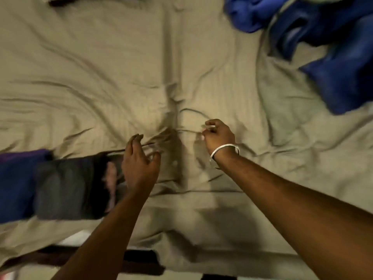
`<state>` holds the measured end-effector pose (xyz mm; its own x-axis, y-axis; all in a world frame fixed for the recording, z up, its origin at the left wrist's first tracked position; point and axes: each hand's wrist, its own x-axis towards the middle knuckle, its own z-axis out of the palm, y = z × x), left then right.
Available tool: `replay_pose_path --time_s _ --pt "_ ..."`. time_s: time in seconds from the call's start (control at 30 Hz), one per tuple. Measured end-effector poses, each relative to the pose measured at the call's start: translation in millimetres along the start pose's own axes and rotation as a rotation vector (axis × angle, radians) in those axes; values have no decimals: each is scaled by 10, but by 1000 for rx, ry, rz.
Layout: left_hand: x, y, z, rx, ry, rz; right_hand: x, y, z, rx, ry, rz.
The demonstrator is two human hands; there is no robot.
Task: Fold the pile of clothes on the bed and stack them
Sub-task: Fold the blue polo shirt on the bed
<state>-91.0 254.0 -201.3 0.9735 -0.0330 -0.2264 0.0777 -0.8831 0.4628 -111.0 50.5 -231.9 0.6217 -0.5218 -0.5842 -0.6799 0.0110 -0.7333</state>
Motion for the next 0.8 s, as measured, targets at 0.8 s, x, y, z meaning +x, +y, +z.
replay_pose_path --time_s 0.8 --pt "-249 3611 2898 308 -450 -59 1444 577 -3586 -945 538 -797"
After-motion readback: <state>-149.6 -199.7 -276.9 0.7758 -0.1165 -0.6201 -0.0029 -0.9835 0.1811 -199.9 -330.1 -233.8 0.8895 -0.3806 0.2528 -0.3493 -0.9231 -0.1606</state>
